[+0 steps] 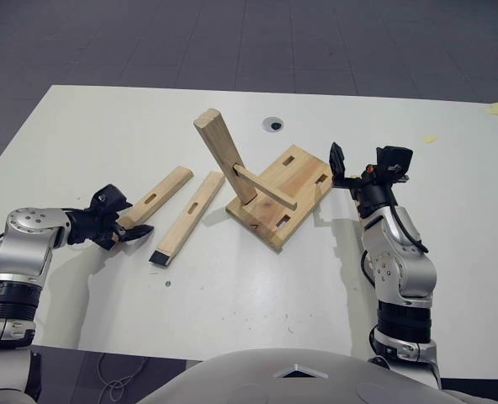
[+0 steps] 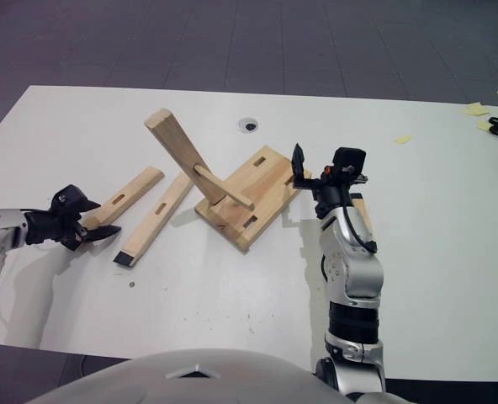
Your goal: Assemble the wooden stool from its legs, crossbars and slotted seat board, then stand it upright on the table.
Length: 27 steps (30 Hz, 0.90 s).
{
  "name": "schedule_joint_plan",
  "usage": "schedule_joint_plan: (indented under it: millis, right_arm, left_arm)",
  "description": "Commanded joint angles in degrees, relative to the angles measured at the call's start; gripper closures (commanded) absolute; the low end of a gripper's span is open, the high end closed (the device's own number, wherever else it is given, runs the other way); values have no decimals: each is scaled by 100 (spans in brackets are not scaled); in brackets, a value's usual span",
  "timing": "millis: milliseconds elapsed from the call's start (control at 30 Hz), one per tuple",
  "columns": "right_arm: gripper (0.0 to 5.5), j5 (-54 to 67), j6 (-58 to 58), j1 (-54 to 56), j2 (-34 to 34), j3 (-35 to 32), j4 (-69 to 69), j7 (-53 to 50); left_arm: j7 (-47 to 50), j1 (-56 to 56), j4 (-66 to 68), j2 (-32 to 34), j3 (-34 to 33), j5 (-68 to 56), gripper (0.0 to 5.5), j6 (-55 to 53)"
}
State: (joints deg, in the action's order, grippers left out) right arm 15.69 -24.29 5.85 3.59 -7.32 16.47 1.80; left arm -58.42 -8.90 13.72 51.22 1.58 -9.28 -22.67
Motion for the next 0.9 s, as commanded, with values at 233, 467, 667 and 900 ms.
schedule_joint_plan:
  millis: [233,467,667,900]
  right_arm:
    - [10,-64,9,-171,-210,21,163,-179]
    - [10,-58,5,-15,-69,-101,87,-137]
    - [10,1217,-519,1241,149,-979,37,0]
    - [10,6100,-2088,3202,286,-1486,260,-93]
  left_arm:
    - [-244,36,18,129,178,196,293,-115]
    - [799,-397,-441,-355,-189,304,343,-44]
    - [2831,-2062,-1293,-1722,-1252,-356,344,86]
    - [2818,-3049,-2777,-2403,-942,-1195,344,65]
